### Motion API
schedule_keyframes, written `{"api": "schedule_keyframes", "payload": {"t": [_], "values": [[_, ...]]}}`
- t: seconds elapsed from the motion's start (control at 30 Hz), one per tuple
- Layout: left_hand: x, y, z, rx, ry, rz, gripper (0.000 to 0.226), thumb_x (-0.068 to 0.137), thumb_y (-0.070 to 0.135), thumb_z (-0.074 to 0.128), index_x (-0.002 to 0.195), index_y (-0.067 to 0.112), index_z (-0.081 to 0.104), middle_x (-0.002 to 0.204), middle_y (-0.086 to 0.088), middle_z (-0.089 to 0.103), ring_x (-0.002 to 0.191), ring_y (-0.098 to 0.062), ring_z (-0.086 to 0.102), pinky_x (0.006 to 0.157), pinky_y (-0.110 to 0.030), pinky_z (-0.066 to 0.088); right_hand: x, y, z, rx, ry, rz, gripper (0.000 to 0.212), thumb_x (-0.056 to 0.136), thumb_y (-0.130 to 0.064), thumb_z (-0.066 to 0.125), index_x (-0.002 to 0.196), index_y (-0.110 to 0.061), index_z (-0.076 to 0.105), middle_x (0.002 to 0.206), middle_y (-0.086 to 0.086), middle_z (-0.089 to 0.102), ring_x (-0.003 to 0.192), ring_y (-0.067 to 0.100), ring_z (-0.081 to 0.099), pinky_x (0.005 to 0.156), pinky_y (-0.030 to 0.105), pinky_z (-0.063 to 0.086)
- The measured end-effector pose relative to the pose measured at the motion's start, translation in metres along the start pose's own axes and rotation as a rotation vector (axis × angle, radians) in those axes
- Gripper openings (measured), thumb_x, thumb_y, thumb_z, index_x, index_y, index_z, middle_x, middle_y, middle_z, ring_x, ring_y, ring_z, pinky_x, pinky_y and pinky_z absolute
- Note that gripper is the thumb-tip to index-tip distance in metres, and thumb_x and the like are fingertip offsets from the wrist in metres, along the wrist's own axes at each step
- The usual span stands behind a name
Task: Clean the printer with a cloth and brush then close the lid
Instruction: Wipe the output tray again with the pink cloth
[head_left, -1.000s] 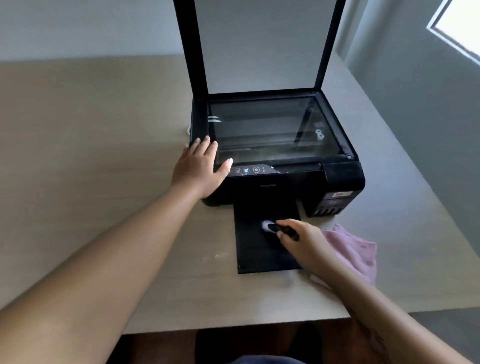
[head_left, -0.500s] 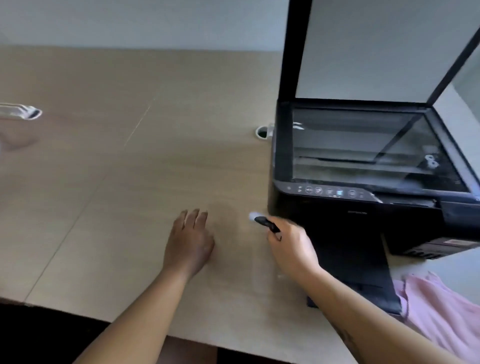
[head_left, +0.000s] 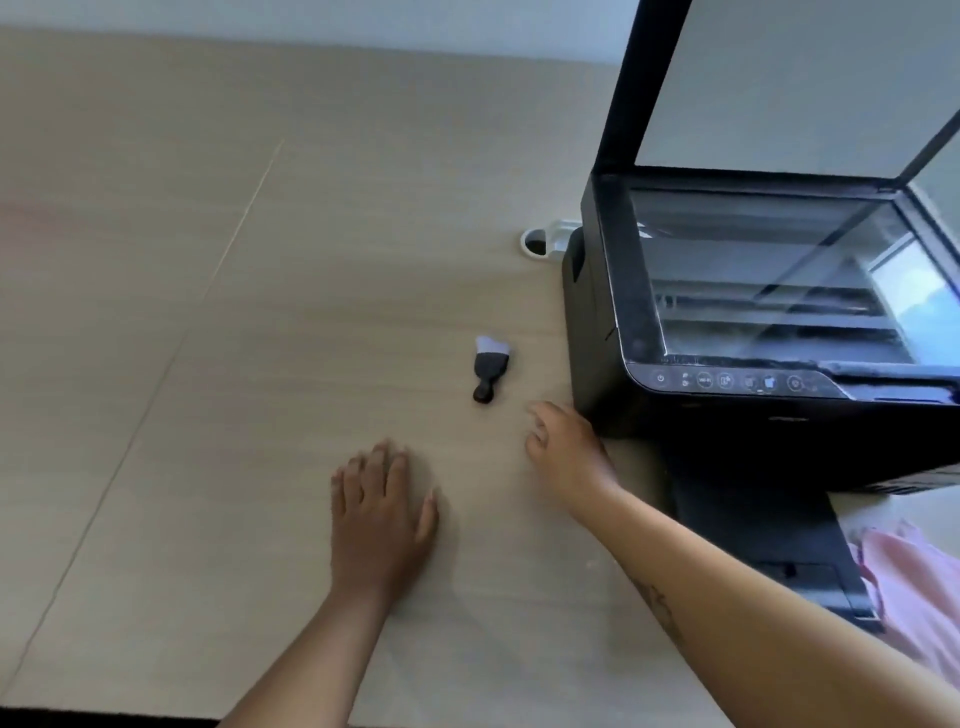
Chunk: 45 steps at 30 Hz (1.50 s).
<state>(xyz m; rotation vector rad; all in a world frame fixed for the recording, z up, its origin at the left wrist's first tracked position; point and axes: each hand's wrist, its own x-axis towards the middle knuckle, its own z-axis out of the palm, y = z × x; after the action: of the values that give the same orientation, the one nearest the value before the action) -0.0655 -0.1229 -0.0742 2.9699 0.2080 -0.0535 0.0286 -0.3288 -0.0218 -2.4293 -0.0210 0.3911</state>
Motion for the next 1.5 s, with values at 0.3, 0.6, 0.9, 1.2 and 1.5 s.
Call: {"api": "schedule_keyframes", "payload": {"t": [0.3, 0.6, 0.9, 1.2, 1.5], "values": [[0.031, 0.102, -0.042, -0.31, -0.087, 0.332, 0.051, 0.086, 0.037, 0.048, 0.128, 0.009, 0.055, 0.125, -0.008, 0.058, 0.112, -0.029, 0.056, 0.087, -0.04, 0.05, -0.105, 0.085, -0.094, -0.001, 0.381, 0.089, 0.008, 0.085, -0.024, 0.06, 0.088, -0.022, 0.066, 0.088, -0.007, 0.063, 0.076, 0.016, 0.059, 0.066, 0.036, 0.051], [0.038, 0.232, -0.093, -0.238, 0.449, 0.788, 0.04, 0.085, 0.033, 0.055, 0.112, 0.003, 0.05, 0.11, -0.021, 0.056, 0.1, -0.041, 0.055, 0.091, -0.048, 0.037, -0.172, 0.254, -0.166, -0.287, 0.362, 0.572, 0.064, 0.082, -0.058, 0.055, 0.141, -0.04, 0.038, 0.152, 0.007, 0.031, 0.138, 0.032, 0.022, 0.11, 0.046, 0.025], [0.079, 0.302, -0.114, 0.097, 0.152, 0.657, 0.067, 0.084, 0.054, 0.038, 0.138, 0.015, 0.046, 0.146, -0.014, 0.043, 0.13, -0.038, 0.038, 0.11, -0.05, 0.03, -0.171, 0.312, -0.158, -0.394, 0.166, 0.397, 0.083, 0.07, -0.08, 0.042, 0.143, -0.051, 0.016, 0.156, 0.002, 0.018, 0.143, 0.041, 0.012, 0.11, 0.055, 0.021], [0.092, 0.296, -0.129, 0.166, 0.061, 0.669, 0.066, 0.089, 0.056, 0.036, 0.143, 0.02, 0.043, 0.144, -0.01, 0.047, 0.13, -0.031, 0.043, 0.108, -0.045, 0.035, -0.161, 0.309, -0.179, -0.094, 0.467, 0.058, 0.049, 0.084, -0.021, 0.062, 0.129, -0.034, 0.05, 0.103, 0.005, 0.061, 0.085, 0.036, 0.057, 0.07, 0.038, 0.046], [0.116, 0.261, -0.124, 0.093, 0.064, 0.65, 0.066, 0.088, 0.063, 0.031, 0.145, 0.032, 0.04, 0.151, -0.004, 0.039, 0.134, -0.028, 0.035, 0.113, -0.044, 0.026, -0.079, 0.198, -0.162, -0.333, 0.431, -0.031, 0.024, 0.087, -0.034, 0.055, 0.107, -0.044, 0.062, 0.109, -0.004, 0.054, 0.089, 0.027, 0.061, 0.062, 0.034, 0.055]]}}
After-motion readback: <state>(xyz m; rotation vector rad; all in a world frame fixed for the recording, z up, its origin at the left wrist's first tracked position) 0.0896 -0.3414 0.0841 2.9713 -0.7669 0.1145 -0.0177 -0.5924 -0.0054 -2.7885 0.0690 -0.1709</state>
